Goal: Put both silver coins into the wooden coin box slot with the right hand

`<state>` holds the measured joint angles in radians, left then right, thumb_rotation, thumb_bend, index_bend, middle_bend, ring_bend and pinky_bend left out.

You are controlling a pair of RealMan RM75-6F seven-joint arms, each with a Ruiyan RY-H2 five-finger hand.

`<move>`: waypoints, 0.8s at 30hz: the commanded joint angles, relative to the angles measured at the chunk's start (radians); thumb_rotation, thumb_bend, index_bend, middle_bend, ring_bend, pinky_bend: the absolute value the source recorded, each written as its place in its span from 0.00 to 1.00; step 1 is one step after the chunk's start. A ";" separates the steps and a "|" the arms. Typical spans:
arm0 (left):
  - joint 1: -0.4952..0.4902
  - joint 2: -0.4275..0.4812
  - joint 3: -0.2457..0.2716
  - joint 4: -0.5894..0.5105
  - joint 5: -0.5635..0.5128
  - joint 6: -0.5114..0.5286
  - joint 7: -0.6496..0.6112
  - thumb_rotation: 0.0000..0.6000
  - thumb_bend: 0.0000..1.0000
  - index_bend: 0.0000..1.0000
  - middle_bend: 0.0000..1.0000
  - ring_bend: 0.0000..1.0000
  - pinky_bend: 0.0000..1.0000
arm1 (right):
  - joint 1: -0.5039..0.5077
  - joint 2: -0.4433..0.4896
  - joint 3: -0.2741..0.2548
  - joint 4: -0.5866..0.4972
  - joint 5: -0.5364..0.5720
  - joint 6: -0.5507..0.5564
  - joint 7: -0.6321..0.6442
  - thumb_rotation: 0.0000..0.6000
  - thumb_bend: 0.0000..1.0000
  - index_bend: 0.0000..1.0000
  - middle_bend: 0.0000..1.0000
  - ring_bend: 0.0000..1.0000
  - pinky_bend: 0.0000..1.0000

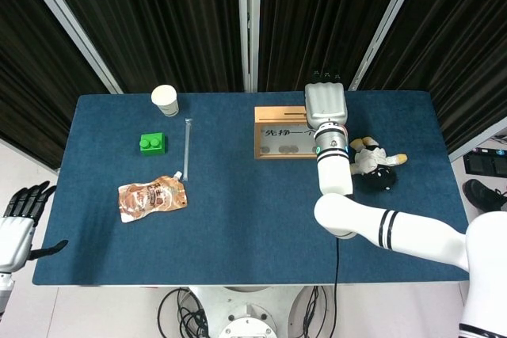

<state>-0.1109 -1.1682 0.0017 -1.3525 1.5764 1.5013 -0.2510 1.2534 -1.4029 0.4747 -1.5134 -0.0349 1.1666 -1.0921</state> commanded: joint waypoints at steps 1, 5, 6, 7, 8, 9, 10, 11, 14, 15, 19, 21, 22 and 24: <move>0.000 0.000 -0.001 0.000 0.000 0.001 -0.001 1.00 0.02 0.05 0.01 0.00 0.00 | 0.003 0.000 -0.003 0.003 0.005 -0.001 0.001 1.00 0.36 0.76 0.04 0.00 0.00; 0.001 0.002 -0.001 -0.001 0.000 0.002 0.000 1.00 0.02 0.05 0.01 0.00 0.00 | 0.006 -0.001 -0.008 0.005 0.006 -0.002 0.004 1.00 0.36 0.76 0.04 0.00 0.00; 0.001 0.003 -0.001 -0.001 0.000 0.003 0.000 1.00 0.02 0.05 0.01 0.00 0.00 | 0.007 -0.001 -0.010 0.006 0.006 -0.002 0.005 1.00 0.36 0.76 0.04 0.00 0.00; 0.001 0.003 -0.001 -0.002 0.000 0.003 0.001 1.00 0.02 0.05 0.01 0.00 0.00 | 0.007 -0.001 -0.011 0.006 0.008 -0.002 0.005 1.00 0.36 0.76 0.04 0.00 0.00; 0.001 0.004 -0.001 -0.003 0.000 0.003 0.001 1.00 0.02 0.05 0.01 0.00 0.00 | 0.008 -0.001 -0.012 0.008 0.009 -0.003 0.006 1.00 0.36 0.76 0.04 0.00 0.00; 0.001 0.004 -0.001 -0.004 0.000 0.003 0.002 1.00 0.02 0.05 0.01 0.00 0.00 | 0.008 -0.002 -0.014 0.009 0.011 -0.004 0.007 1.00 0.36 0.76 0.04 0.00 0.00; 0.001 0.004 -0.001 -0.004 0.000 0.003 0.002 1.00 0.02 0.05 0.01 0.00 0.00 | 0.008 -0.003 -0.016 0.010 0.012 -0.005 0.007 1.00 0.36 0.76 0.04 0.00 0.00; 0.001 0.005 -0.001 -0.005 0.000 0.003 0.003 1.00 0.02 0.05 0.01 0.00 0.00 | 0.008 -0.003 -0.017 0.012 0.014 -0.006 0.007 1.00 0.36 0.76 0.04 0.00 0.00; 0.001 0.005 -0.002 -0.007 0.000 0.003 0.004 1.00 0.02 0.05 0.01 0.00 0.00 | 0.010 -0.005 -0.021 0.018 0.016 -0.009 0.008 1.00 0.36 0.76 0.04 0.00 0.00; 0.001 0.006 -0.002 -0.007 0.000 0.002 0.005 1.00 0.02 0.05 0.01 0.00 0.00 | 0.010 -0.005 -0.022 0.019 0.017 -0.010 0.009 1.00 0.36 0.76 0.04 0.00 0.00; 0.001 0.007 -0.003 -0.008 -0.003 0.001 0.006 1.00 0.02 0.05 0.01 0.00 0.00 | 0.011 -0.005 -0.025 0.024 0.019 -0.018 0.012 1.00 0.36 0.74 0.04 0.00 0.00; 0.001 0.007 -0.003 -0.007 -0.004 -0.001 0.005 1.00 0.02 0.05 0.01 0.00 0.00 | 0.012 -0.002 -0.028 0.024 0.022 -0.027 0.009 1.00 0.36 0.67 0.04 0.00 0.00; 0.001 0.006 -0.003 -0.006 -0.005 -0.001 0.004 1.00 0.02 0.05 0.01 0.00 0.00 | 0.012 0.000 -0.030 0.024 0.023 -0.033 0.008 1.00 0.36 0.61 0.03 0.00 0.00; 0.000 0.005 -0.003 -0.005 -0.005 -0.003 0.004 1.00 0.02 0.05 0.01 0.00 0.00 | 0.011 0.002 -0.032 0.024 0.019 -0.039 0.013 1.00 0.36 0.47 0.02 0.00 0.00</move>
<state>-0.1106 -1.1631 -0.0016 -1.3572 1.5710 1.4985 -0.2476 1.2644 -1.4019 0.4437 -1.4893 -0.0149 1.1289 -1.0804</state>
